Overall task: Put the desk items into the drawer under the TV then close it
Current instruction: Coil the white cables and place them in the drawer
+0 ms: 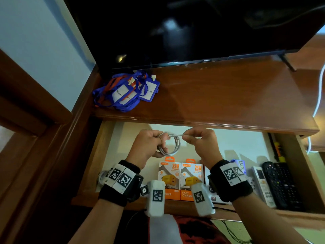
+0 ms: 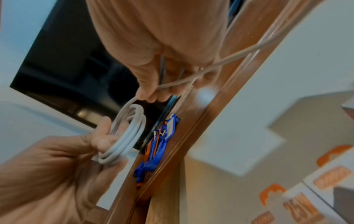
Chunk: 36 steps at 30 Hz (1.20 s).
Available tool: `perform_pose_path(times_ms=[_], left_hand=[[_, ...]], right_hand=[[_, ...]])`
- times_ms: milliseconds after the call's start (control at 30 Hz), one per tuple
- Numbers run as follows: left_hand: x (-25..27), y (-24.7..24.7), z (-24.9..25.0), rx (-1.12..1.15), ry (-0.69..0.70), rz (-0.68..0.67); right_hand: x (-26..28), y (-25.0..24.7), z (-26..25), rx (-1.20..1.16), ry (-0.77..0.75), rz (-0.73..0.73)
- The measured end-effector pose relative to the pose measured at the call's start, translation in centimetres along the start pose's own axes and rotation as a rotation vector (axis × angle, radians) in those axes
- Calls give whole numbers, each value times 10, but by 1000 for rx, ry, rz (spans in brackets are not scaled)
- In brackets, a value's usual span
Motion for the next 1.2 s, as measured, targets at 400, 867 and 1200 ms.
perform_pose_path(times_ms=[400,867,1200], left_hand=[[-2,5,5,177,-60,-77],[-12,12,-2,-27,167,253],[-13,11,-10,-20,150,202]], right_hand=[[3,18,3,-156,46,-99],[7,13,-7,-613,357,-258],[11,24,-13,-736,389,-440]])
Point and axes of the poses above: each hand's wrist, its own x-axis away from the middle knuckle, its own y-axis out of the palm, z = x × y, the point moved 1 cm from there along -x, towards the middle knuckle, and after that the axes turned 2 degrees about -y, right-handed, at the moved point
